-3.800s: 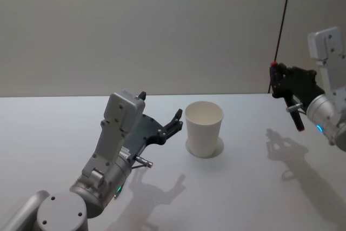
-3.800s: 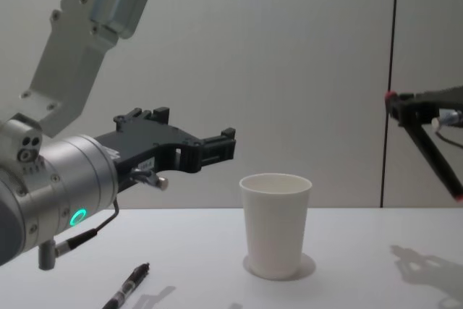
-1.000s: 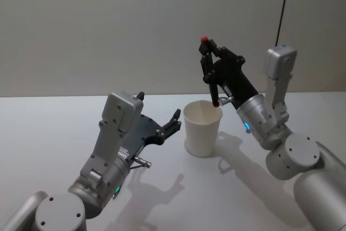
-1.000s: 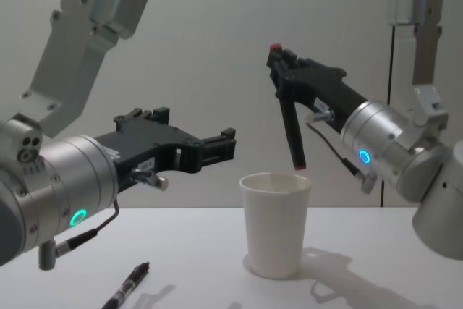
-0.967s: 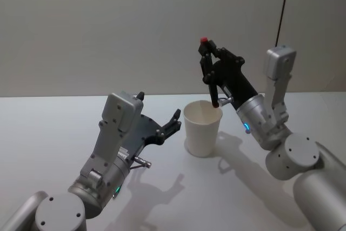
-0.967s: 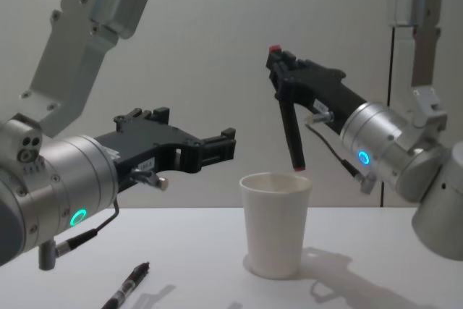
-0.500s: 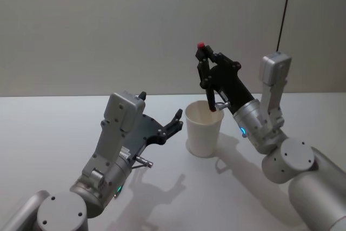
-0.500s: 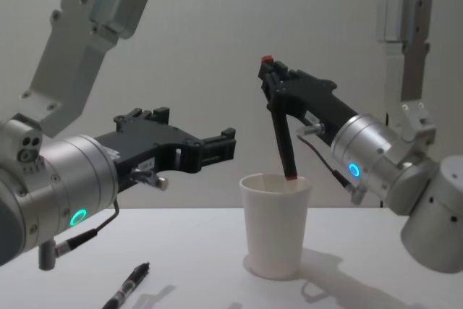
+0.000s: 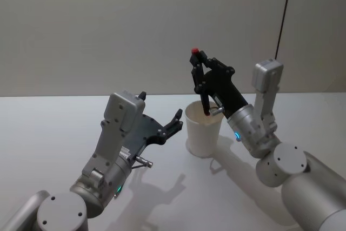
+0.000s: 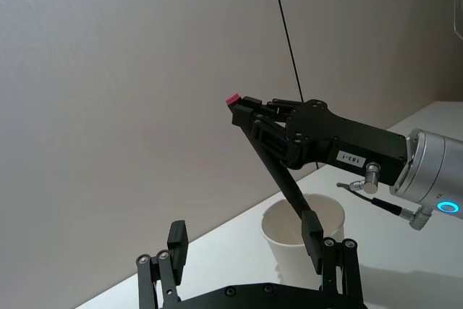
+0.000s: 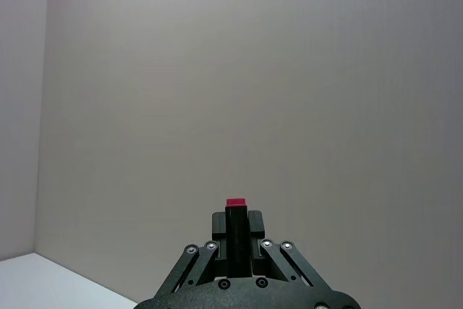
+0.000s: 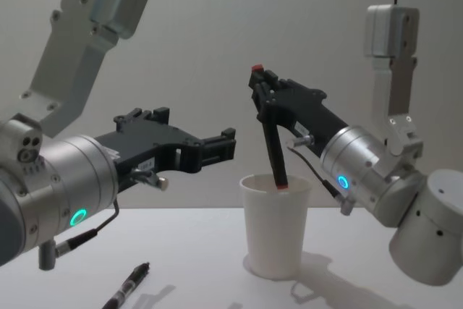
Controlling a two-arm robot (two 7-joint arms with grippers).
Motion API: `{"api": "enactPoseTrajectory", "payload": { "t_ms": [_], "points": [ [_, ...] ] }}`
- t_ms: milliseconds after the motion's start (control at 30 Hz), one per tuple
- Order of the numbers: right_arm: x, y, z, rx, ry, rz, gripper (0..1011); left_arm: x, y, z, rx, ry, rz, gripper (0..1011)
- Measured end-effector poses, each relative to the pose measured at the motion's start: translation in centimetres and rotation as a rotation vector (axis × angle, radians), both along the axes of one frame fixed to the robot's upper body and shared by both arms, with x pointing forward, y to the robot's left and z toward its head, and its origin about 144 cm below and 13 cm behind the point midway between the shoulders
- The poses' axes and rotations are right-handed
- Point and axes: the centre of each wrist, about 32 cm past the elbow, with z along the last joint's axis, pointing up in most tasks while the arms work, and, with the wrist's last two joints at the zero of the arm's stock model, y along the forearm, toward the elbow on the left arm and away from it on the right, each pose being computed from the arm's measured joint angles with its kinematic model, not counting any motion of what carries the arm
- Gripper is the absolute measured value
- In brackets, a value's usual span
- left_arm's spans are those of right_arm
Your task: Place the pen into the pen holder.
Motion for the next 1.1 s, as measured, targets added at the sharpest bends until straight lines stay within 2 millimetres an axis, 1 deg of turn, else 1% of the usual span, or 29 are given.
{"api": "enactPoseTrajectory", "payload": {
  "t_ms": [300, 367, 500, 533, 633, 667, 733, 800, 933, 1000, 1033, 1100],
  "points": [
    [-0.05, 0.21, -0.41, -0.005, 0.009, 0.001, 163, 0.0, 0.0, 0.0, 0.0, 0.0, 0.0, 1002],
    [-0.07, 0.22, -0.49, -0.006, 0.012, 0.001, 185, 0.0, 0.0, 0.0, 0.0, 0.0, 0.0, 1002],
    [-0.08, 0.18, -0.55, -0.01, 0.014, -0.002, 304, 0.0, 0.0, 0.0, 0.0, 0.0, 0.0, 1000],
    [-0.08, 0.16, -0.56, -0.01, 0.014, -0.003, 304, 0.0, 0.0, 0.0, 0.0, 0.0, 0.0, 1002],
    [-0.13, 0.07, -0.67, -0.011, 0.018, -0.006, 430, 0.0, 0.0, 0.0, 0.0, 0.0, 0.0, 1002],
    [-0.13, 0.04, -0.68, -0.012, 0.019, -0.007, 443, 0.0, 0.0, 0.0, 0.0, 0.0, 0.0, 1002],
    [-0.17, -0.03, -0.75, -0.012, 0.02, -0.01, 528, 0.0, 0.0, 0.0, 0.0, 0.0, 0.0, 1000],
    [-0.18, -0.08, -0.77, -0.012, 0.021, -0.011, 570, 0.0, 0.0, 0.0, 0.0, 0.0, 0.0, 1002],
    [-0.26, -0.28, -0.78, -0.013, 0.023, -0.016, 728, 0.0, 0.0, 0.0, 0.0, 0.0, 0.0, 1002],
    [-0.29, -0.33, -0.75, -0.013, 0.023, -0.018, 770, 0.0, 0.0, 0.0, 0.0, 0.0, 0.0, 1002],
    [-0.33, -0.42, -0.7, -0.014, 0.024, -0.02, 826, 0.0, 0.0, 0.0, 0.0, 0.0, 0.0, 1000],
    [-0.42, -0.53, -0.61, -0.016, 0.027, -0.023, 863, 0.0, 0.0, 0.0, 0.0, 0.0, 0.0, 1000]
  ]
}}
